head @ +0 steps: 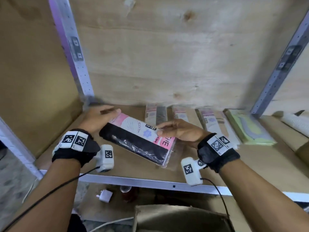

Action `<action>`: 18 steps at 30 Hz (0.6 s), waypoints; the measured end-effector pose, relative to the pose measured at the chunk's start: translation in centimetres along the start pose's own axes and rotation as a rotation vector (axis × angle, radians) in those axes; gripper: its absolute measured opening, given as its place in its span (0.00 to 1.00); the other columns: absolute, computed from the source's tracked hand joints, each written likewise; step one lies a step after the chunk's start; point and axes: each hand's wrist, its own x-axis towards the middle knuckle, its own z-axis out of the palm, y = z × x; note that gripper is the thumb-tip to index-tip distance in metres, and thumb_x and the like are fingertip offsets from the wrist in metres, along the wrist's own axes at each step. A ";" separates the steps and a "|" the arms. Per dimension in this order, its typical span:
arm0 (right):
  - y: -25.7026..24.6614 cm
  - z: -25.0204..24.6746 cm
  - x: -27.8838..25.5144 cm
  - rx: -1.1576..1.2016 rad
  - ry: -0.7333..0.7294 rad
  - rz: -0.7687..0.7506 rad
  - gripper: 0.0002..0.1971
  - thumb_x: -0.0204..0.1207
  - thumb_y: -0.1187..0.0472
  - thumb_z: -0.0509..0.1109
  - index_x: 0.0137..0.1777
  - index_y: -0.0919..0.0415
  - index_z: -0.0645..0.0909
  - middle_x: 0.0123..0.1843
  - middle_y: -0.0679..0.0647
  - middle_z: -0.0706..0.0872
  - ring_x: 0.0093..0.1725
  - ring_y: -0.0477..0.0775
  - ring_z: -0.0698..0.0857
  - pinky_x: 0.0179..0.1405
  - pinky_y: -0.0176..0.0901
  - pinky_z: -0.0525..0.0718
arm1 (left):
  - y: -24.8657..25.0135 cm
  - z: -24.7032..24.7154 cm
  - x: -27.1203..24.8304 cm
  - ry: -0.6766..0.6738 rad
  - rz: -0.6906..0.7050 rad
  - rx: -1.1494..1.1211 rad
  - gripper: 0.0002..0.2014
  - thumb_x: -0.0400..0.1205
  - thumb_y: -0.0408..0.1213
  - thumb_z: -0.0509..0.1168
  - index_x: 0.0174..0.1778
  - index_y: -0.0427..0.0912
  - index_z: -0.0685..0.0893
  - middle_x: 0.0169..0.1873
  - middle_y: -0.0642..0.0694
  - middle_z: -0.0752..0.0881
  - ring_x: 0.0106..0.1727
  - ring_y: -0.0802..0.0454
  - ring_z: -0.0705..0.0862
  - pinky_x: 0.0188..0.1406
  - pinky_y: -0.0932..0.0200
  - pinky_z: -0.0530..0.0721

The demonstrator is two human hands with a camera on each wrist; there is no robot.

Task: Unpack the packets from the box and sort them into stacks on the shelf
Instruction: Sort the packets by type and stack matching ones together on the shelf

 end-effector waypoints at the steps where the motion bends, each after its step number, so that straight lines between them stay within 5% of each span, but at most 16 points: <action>1: 0.5 -1.0 -1.1 0.005 0.004 0.017 0.11 0.76 0.60 0.77 0.58 0.52 0.89 0.59 0.63 0.91 0.64 0.70 0.86 0.72 0.66 0.78 | 0.4 0.8 -0.3 -0.131 0.001 -0.019 0.18 0.75 0.58 0.76 0.56 0.53 0.92 0.51 0.54 0.94 0.58 0.53 0.91 0.60 0.59 0.82; 3: 1.5 -2.7 -3.0 0.017 0.020 0.038 0.11 0.72 0.58 0.79 0.55 0.51 0.91 0.59 0.63 0.91 0.64 0.73 0.85 0.73 0.70 0.76 | 1.4 2.6 -1.0 -0.339 -0.011 -0.072 0.17 0.74 0.59 0.75 0.54 0.56 0.93 0.51 0.51 0.94 0.57 0.50 0.92 0.63 0.53 0.84; 6: 2.8 -4.9 -5.4 0.092 0.082 0.049 0.13 0.70 0.55 0.81 0.54 0.53 0.92 0.58 0.66 0.91 0.62 0.77 0.85 0.71 0.72 0.77 | 3.2 5.6 -1.7 -0.378 -0.003 -0.225 0.16 0.71 0.53 0.76 0.50 0.51 0.94 0.51 0.44 0.94 0.50 0.49 0.93 0.52 0.58 0.88; 9: 4.0 -7.2 -7.1 0.241 0.184 0.037 0.18 0.67 0.55 0.82 0.57 0.57 0.90 0.54 0.64 0.92 0.47 0.62 0.91 0.48 0.53 0.91 | 4.5 7.8 -1.9 -0.308 -0.033 -0.384 0.16 0.69 0.48 0.78 0.50 0.46 0.94 0.49 0.43 0.94 0.44 0.52 0.92 0.40 0.62 0.90; 11: 4.8 -8.3 -7.8 0.405 0.243 0.023 0.16 0.68 0.59 0.80 0.56 0.61 0.90 0.49 0.61 0.93 0.40 0.53 0.92 0.36 0.42 0.90 | 5.1 9.1 -1.8 -0.251 -0.062 -0.441 0.15 0.72 0.46 0.78 0.52 0.45 0.93 0.48 0.43 0.94 0.43 0.52 0.92 0.38 0.60 0.89; 15: 5.5 -9.4 -8.6 0.708 0.376 -0.004 0.14 0.75 0.64 0.75 0.60 0.65 0.89 0.53 0.59 0.93 0.41 0.53 0.93 0.33 0.41 0.90 | 6.3 11.3 -1.2 -0.135 -0.129 -0.546 0.06 0.80 0.39 0.75 0.52 0.45 0.91 0.49 0.43 0.93 0.40 0.53 0.90 0.40 0.57 0.90; 18: 5.5 -9.7 -8.7 0.848 0.419 -0.026 0.11 0.70 0.58 0.77 0.51 0.57 0.91 0.57 0.59 0.91 0.57 0.61 0.91 0.47 0.46 0.92 | 6.9 12.8 -1.1 -0.115 -0.174 -0.588 0.11 0.83 0.37 0.72 0.61 0.43 0.88 0.52 0.43 0.90 0.42 0.52 0.86 0.38 0.58 0.85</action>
